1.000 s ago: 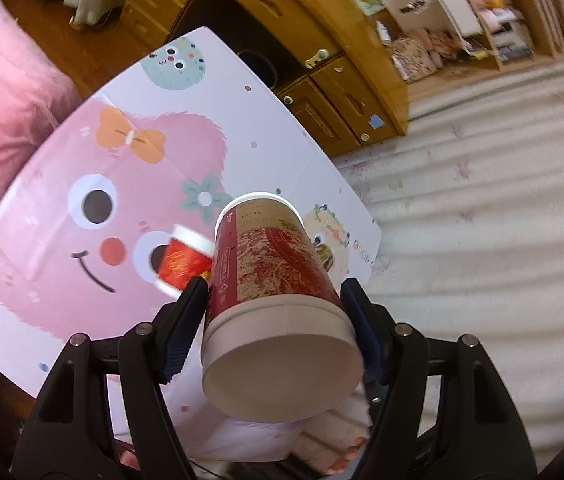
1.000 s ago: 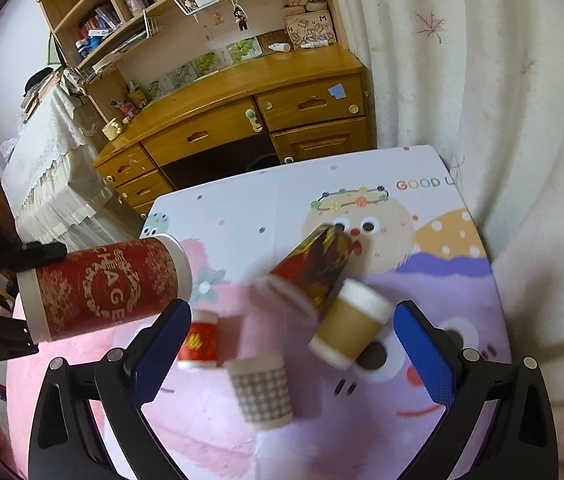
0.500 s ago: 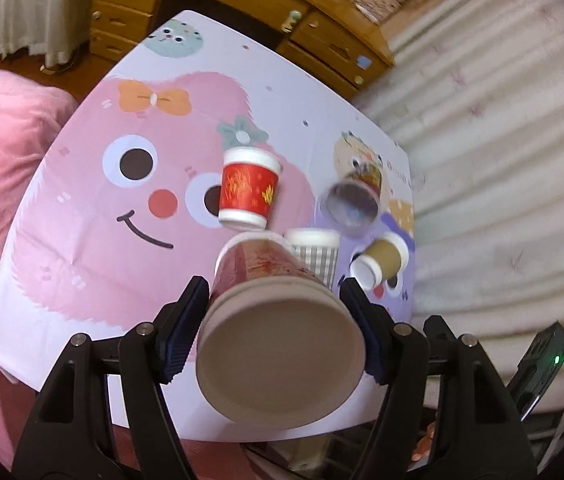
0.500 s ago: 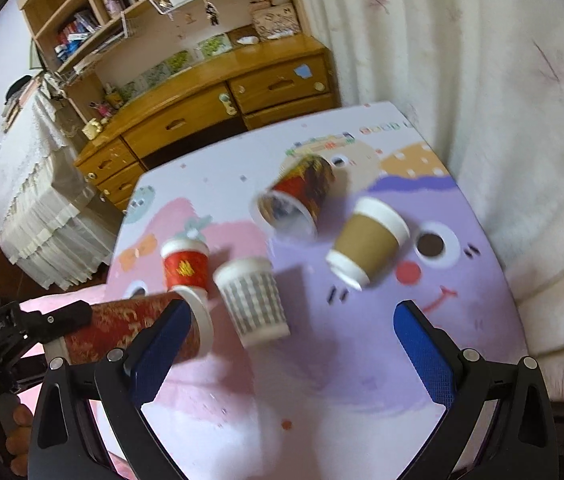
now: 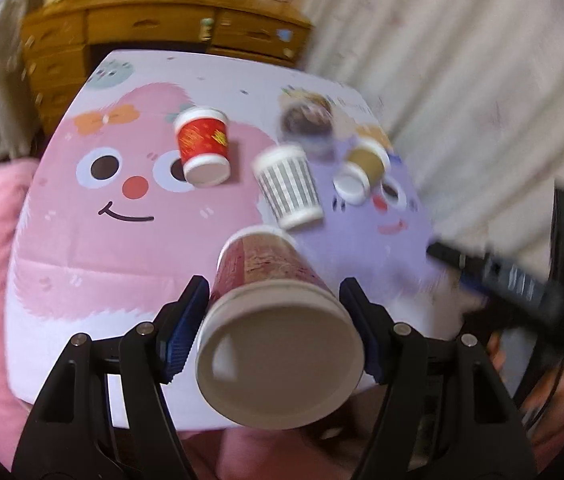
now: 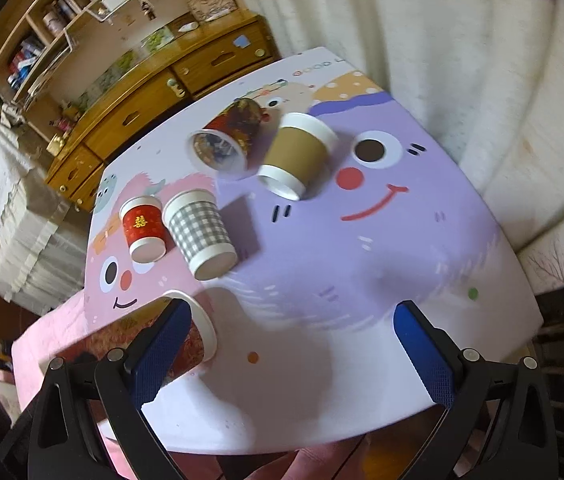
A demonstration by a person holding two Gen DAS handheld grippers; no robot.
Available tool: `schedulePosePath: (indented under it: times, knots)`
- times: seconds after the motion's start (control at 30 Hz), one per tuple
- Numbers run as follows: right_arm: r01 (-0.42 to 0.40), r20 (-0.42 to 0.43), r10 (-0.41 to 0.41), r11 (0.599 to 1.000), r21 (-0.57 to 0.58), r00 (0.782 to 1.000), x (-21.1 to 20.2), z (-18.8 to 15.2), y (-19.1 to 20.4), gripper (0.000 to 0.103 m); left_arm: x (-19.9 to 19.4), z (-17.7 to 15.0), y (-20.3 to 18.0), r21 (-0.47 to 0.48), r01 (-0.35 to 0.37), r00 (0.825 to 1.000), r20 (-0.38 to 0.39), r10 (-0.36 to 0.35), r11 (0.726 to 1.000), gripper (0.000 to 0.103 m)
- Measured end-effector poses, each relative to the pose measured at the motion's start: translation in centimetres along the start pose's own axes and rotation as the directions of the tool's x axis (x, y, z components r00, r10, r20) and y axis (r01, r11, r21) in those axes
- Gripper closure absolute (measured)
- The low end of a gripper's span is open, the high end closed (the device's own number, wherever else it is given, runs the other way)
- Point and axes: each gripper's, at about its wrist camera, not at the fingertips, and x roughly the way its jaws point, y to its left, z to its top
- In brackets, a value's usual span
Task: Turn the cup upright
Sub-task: 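Rotate the held red cup upright with the left tool, then close the right tool on the red cup while the left tool releases it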
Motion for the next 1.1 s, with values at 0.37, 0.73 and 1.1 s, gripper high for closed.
schedulePosePath:
  times: [0.37,0.73,1.1]
  knots:
    - [0.000,-0.045,0.003,0.998,0.061,0.999,0.2,-2.2,-1.7,0.000,5.2,-5.2,0.9,-0.069,0.033,0.957,-0.286,-0.052,0.997,0.040]
    - [-0.055,-0.123,0.069,0.992,0.111,0.990,2.3,-2.4,-1.6,0.000,8.5,-2.6,0.4,-0.104,0.047,0.941,-0.329,-0.079,0.993,0.040]
    - [-0.098,-0.181,0.119,0.988,0.122,0.976,4.5,0.0,0.1,0.000,9.6,-1.3,0.3,-0.129,0.067,0.895,-0.430,-0.116,0.989,0.037]
